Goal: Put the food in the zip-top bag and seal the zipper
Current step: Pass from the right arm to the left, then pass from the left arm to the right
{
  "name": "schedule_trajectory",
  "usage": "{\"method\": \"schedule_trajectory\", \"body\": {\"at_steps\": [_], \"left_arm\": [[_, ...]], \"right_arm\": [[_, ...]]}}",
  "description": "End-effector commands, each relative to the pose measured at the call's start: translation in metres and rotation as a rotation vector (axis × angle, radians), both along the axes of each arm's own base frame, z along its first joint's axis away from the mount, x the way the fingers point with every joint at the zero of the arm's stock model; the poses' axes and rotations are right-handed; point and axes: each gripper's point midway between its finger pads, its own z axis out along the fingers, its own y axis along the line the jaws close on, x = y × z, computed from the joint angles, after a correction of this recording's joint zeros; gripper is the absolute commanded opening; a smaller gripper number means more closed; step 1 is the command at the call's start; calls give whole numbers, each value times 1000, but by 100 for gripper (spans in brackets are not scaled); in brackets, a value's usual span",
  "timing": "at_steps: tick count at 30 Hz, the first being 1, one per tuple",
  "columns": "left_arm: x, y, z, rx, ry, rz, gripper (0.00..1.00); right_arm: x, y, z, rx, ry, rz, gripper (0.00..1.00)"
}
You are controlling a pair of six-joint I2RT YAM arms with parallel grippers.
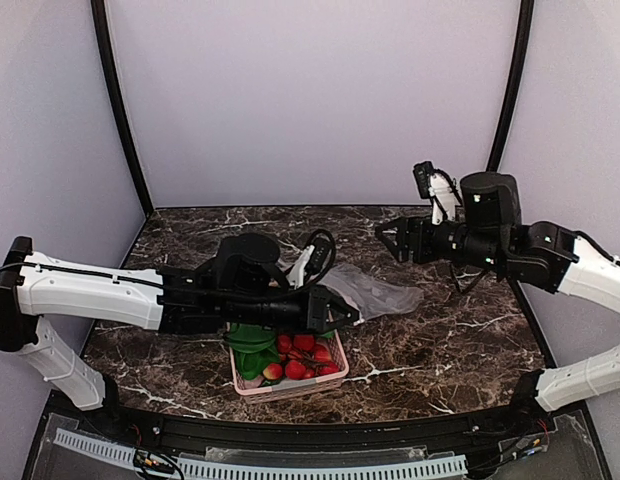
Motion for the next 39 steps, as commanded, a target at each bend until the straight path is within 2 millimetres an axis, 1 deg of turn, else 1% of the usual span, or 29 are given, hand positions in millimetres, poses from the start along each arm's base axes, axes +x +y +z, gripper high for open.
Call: {"method": "schedule_trajectory", "body": {"at_steps": [1,4,6,7,10,14,18,22,27,33,36,39], "left_arm": [[0,8,21,-46,-10,16,1],[1,10,18,-39,6,19,1],[2,12,16,-40,19,24,1],[3,13,16,-40,24,28,1],[6,17,11,-27,30,39,1],[8,20,8,-21,41,46,1],[10,22,7,-21,51,46,1],[12,24,8,-22,53,54,1],[12,23,6,-21,61,54,1],[12,21,8,-30,67,52,1],[12,21,8,-32,69,50,1],[12,21,8,-29,71,52,1]], "right_arm": [[-38,8,5,16,-103,229,77],[-66,14,-3,30,-136,369,74],[-77,17,-18,15,-124,432,72],[-81,17,-26,10,-112,452,71],[-94,20,-40,8,-101,517,67],[-110,29,-48,3,-134,601,64],[-122,37,-54,-20,-196,657,65],[-122,38,-62,-90,-258,660,67],[-115,38,-64,-162,-348,640,68],[-110,41,-65,-224,-413,649,61],[-107,43,-71,-268,-421,661,59],[-107,46,-72,-280,-428,673,57]]}}
